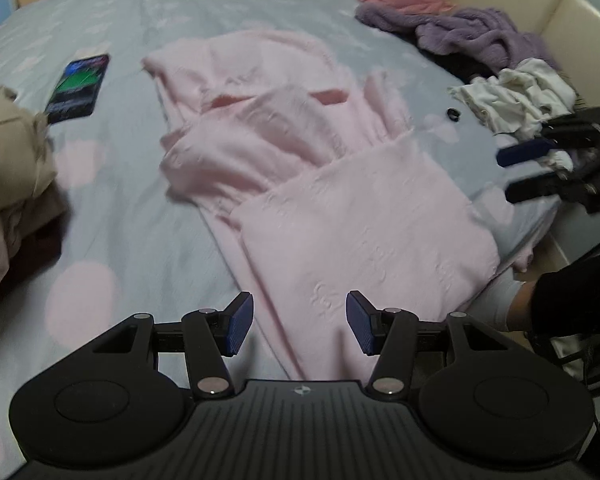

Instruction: Fold clothes

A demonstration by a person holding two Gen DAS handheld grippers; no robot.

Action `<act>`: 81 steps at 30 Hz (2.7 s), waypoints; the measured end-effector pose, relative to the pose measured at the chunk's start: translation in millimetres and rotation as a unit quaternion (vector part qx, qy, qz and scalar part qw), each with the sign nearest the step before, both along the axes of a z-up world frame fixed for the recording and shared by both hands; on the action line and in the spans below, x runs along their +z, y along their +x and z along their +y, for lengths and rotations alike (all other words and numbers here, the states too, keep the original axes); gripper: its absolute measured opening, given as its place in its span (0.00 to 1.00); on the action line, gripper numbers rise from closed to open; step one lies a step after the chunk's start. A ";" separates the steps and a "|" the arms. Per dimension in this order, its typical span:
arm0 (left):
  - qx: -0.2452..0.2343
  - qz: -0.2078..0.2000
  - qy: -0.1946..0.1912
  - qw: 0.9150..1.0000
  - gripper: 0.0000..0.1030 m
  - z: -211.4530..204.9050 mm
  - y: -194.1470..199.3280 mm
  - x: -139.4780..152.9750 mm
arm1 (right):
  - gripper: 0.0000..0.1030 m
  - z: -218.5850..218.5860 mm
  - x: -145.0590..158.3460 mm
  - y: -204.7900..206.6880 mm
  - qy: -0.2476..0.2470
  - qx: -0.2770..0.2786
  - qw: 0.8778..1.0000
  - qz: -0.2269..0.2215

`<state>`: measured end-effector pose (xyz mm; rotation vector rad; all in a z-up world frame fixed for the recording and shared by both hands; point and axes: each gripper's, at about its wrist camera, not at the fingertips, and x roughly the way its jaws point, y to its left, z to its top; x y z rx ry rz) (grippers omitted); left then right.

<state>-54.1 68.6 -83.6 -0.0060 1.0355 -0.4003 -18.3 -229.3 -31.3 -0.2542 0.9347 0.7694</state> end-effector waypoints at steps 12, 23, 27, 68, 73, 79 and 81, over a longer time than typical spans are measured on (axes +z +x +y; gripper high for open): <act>-0.015 0.001 0.024 1.000 0.48 -7.7 -7.6 -3.4 | 0.56 9.0 -17.1 -19.2 -0.016 0.018 1.000 -0.002; -0.155 -0.026 0.103 0.982 0.48 -34.9 -42.0 -26.5 | 0.62 18.2 -53.9 -68.3 -0.136 0.195 0.964 -0.121; -0.233 -0.082 0.169 0.954 0.48 -52.6 -59.8 -31.2 | 0.62 21.0 -74.2 -89.6 -0.187 0.263 0.932 -0.164; -0.360 -0.230 0.318 0.846 0.26 -72.0 -85.7 -57.5 | 0.26 18.2 -115.6 -102.1 -0.296 0.333 0.840 -0.309; -0.369 -0.222 0.318 0.845 0.21 -72.2 -87.2 -61.1 | 0.29 17.5 -124.7 -106.6 -0.305 0.341 0.833 -0.310; -0.358 -0.219 0.310 0.853 0.21 -70.5 -83.8 -56.5 | 0.38 13.4 -127.9 -110.5 -0.314 0.339 0.824 -0.329; -0.356 -0.218 0.308 0.855 0.21 -70.0 -84.0 -56.1 | 0.38 13.1 -130.2 -112.4 -0.317 0.338 0.821 -0.335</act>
